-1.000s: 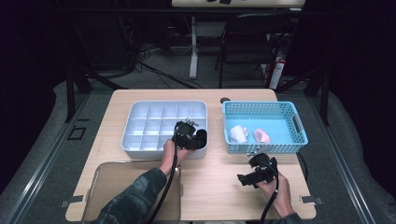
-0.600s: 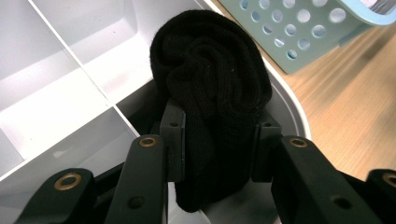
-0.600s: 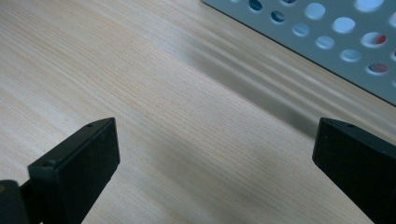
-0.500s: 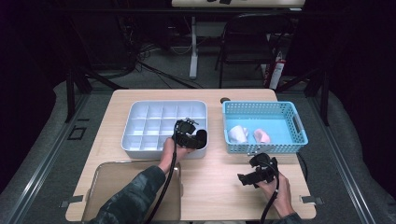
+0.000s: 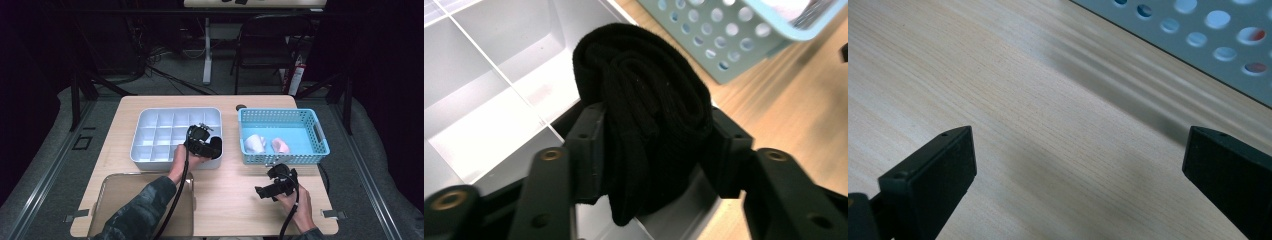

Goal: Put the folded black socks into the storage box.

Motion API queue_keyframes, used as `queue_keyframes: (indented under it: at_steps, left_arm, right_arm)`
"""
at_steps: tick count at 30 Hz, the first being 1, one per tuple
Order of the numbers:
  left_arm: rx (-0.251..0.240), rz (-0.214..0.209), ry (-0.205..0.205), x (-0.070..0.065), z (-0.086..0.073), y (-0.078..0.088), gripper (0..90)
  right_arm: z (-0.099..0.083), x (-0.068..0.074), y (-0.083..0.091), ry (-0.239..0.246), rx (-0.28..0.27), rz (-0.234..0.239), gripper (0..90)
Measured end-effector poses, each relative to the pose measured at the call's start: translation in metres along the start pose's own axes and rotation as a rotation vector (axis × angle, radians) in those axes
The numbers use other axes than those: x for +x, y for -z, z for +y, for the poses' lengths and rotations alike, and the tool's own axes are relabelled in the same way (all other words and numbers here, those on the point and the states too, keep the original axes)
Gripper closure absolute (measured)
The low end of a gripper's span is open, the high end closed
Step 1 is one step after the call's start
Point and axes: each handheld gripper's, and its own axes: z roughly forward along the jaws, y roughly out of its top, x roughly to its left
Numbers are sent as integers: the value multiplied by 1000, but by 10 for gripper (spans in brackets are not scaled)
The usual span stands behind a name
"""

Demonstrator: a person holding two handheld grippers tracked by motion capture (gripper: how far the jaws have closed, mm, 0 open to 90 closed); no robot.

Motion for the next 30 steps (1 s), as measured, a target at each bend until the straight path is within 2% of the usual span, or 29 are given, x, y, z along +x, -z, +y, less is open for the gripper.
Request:
queue_keyframes:
  at_steps: [3,5,7,8,11,14,15,18,19,23,30]
  left_arm:
    - [-14,0,-16,0,1,7,432]
    - [-21,-1,-11,1,1,8,428]
    - [-9,-7,-15,4,2,6,432]
    - [-3,-10,-19,5,2,5,448]
    - [39,-38,-34,5,2,-1,574]
    - [65,-28,-48,6,2,-4,651]
    - [66,-32,-39,7,2,-5,664]
    - [83,-35,-35,8,1,-7,688]
    - [94,-23,-51,7,1,-9,695]
    - [117,-8,-60,4,1,-14,708]
    - [127,-41,-33,9,2,-18,711]
  right_arm:
    - [0,0,1,6,-1,-8,3]
    - [0,0,1,5,1,-8,4]
    - [0,0,0,-4,3,8,4]
    - [0,-1,-1,0,11,0,4]
    - [-1,0,-2,-12,1,12,8]
    - [-1,-1,-2,-5,13,9,38]
    - [-1,0,-2,-5,14,13,38]
    - [-1,1,-2,-2,13,12,36]
    - [-1,1,-1,2,12,12,35]
    - [0,2,-1,3,9,17,33]
    - [-1,0,0,5,11,3,31]
